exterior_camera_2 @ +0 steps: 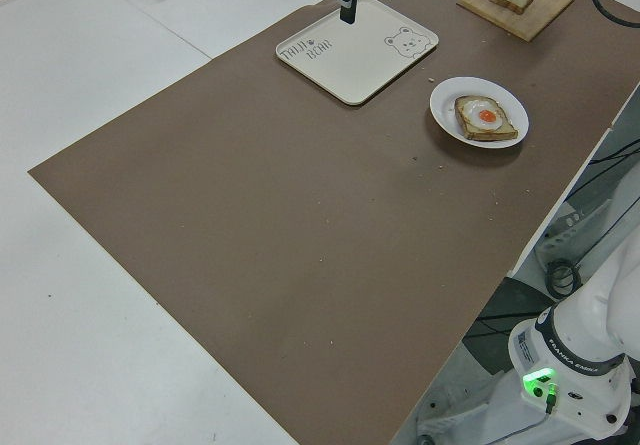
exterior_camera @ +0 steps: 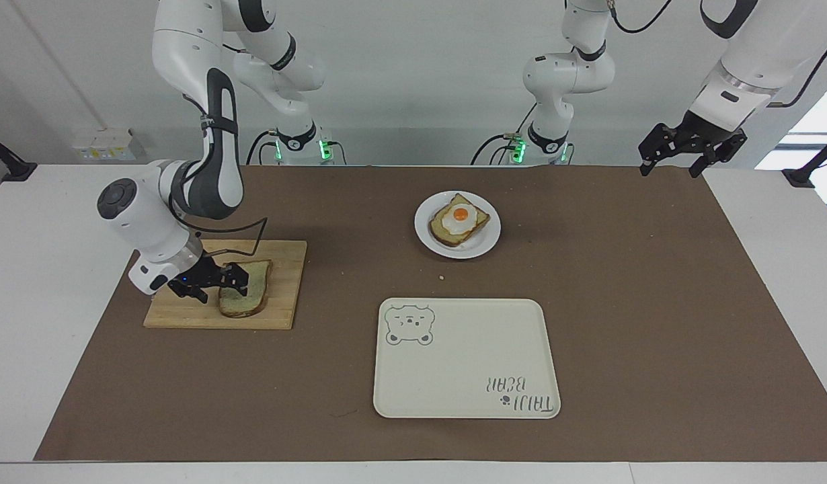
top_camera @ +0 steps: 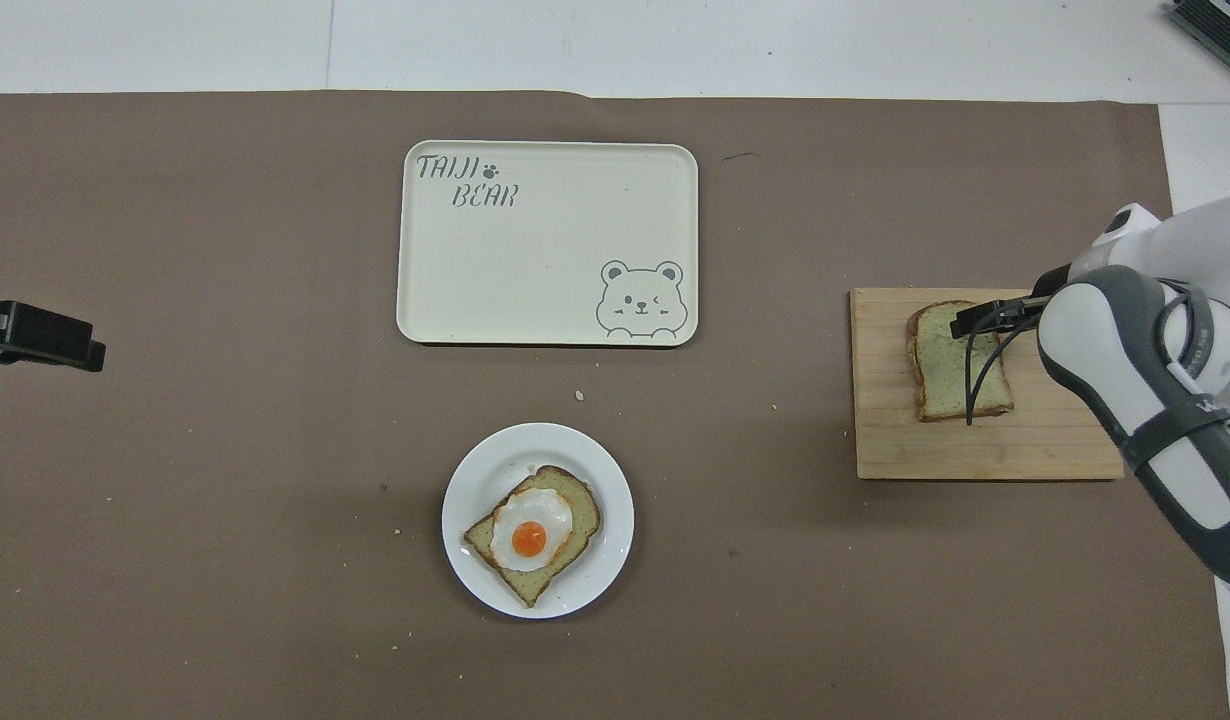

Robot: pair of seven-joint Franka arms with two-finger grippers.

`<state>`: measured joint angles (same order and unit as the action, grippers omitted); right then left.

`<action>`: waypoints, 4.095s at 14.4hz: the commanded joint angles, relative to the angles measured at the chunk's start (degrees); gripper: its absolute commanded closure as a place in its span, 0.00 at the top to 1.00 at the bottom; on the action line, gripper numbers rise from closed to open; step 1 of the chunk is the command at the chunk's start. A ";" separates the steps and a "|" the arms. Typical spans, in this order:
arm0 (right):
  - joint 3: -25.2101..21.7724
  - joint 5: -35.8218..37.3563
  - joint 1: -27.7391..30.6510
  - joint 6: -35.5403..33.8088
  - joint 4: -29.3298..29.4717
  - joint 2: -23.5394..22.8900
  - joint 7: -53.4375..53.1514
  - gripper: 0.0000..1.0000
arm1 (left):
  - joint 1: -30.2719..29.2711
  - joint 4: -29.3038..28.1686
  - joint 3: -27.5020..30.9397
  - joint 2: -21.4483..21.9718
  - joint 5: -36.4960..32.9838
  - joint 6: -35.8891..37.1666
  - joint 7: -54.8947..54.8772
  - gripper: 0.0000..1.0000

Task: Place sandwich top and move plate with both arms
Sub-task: 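Lift the bread slice with the right gripper, tilting it upright, then carry the bread slice with the right gripper onto the egg toast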

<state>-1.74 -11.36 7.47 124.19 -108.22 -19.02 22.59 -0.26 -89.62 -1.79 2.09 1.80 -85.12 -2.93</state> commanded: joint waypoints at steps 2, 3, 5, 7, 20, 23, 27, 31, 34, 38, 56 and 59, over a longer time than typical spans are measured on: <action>0.51 -4.19 1.85 -0.35 -5.07 3.37 4.83 1.00 | 0.18 -1.00 0.29 1.07 -0.48 0.40 -0.41 1.00; 0.51 -4.19 1.93 -0.43 -5.16 3.37 5.01 1.00 | 0.18 -1.00 0.21 1.07 -0.48 0.48 -0.40 1.00; 0.51 -4.28 2.54 -0.35 -5.94 3.29 6.49 1.00 | 0.18 -1.00 0.29 1.07 -0.48 0.40 -0.49 1.00; 0.51 -5.07 3.51 -0.26 -6.30 3.29 7.99 0.87 | 0.18 -1.00 0.29 1.07 -0.48 0.40 -0.40 1.00; 0.42 -6.39 2.99 -0.34 -5.34 2.85 5.71 0.00 | 0.18 -1.00 0.21 1.07 -0.48 0.40 -0.49 1.00; 0.34 -6.30 2.90 -3.41 -2.36 2.67 5.45 0.00 | 0.18 -1.00 0.21 1.07 -0.48 0.40 -0.49 1.00; 0.34 -6.30 2.64 -15.25 5.19 3.37 2.30 0.00 | 0.18 -1.00 0.21 1.07 -0.48 0.40 -0.40 1.00; 0.95 -8.57 2.64 -24.06 9.34 4.69 -1.67 0.00 | 0.18 -1.00 0.29 1.07 -0.48 0.48 -0.41 1.00; 2.17 -10.96 2.11 -28.46 9.34 6.62 -1.67 0.00 | 0.18 -1.00 0.29 1.07 -0.48 0.48 -0.49 1.00; 2.97 -14.56 1.41 -33.12 9.25 7.59 -1.85 0.00 | 0.18 -1.00 0.29 1.07 -0.48 0.48 -0.49 1.00; 13.43 -20.27 -14.04 -19.35 3.11 10.93 -28.81 0.00 | 0.18 -1.00 0.21 1.07 -0.48 0.48 -0.41 1.00; 13.43 -20.37 -20.28 -13.30 0.74 11.02 -34.70 0.00 | 0.18 -1.00 0.21 1.07 -0.48 0.40 -0.49 1.00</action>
<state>11.80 -30.34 -9.51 106.31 -103.66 -10.09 -8.74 -0.26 -89.62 -1.79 2.09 1.80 -85.12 -2.93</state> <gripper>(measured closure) 0.965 0.000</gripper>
